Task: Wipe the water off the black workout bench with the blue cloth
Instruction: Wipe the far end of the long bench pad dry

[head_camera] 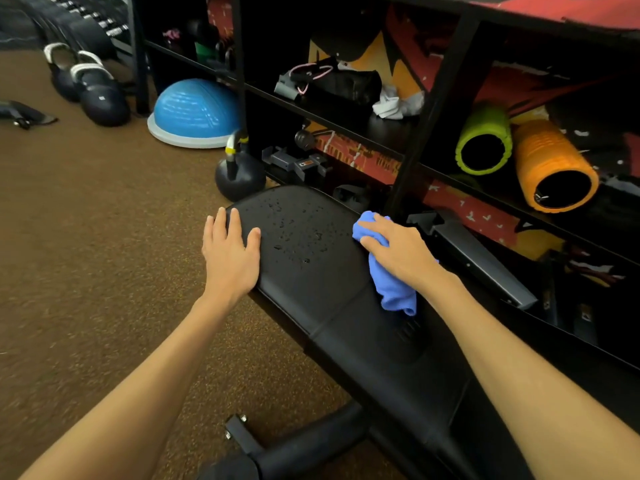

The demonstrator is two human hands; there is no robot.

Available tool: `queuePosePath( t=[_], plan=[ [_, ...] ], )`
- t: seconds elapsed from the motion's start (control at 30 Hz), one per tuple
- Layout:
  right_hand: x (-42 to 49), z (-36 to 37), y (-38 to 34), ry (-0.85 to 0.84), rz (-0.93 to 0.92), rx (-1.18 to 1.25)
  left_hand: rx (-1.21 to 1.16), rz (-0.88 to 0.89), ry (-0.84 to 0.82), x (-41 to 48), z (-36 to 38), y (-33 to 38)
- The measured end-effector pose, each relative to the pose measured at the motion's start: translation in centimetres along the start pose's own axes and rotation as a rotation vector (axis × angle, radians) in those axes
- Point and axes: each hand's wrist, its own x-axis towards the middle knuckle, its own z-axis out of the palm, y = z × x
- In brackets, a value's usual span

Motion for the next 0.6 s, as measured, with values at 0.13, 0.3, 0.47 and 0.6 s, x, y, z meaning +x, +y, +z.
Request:
queuePosePath(
  t=[0.13, 0.3, 0.47, 0.6],
  plan=[
    [-2.1, -0.8, 2.3, 0.014, -0.059, -0.007, -0.022, 0.018, 0.009, -0.1, 0.1, 0.0],
    [1.8, -0.4, 2.2, 0.013, 0.026, -0.075, -0.024, 0.012, 0.037, 0.1, 0.6, 0.1],
    [5.1, 1.6, 0.6, -0.009, 0.061, -0.078, -0.031, 0.011, 0.040, 0.1, 0.6, -0.1],
    [3.5, 1.9, -0.3, -0.026, -0.041, -0.107, -0.046, 0.014, 0.037, 0.1, 0.5, -0.4]
  ],
)
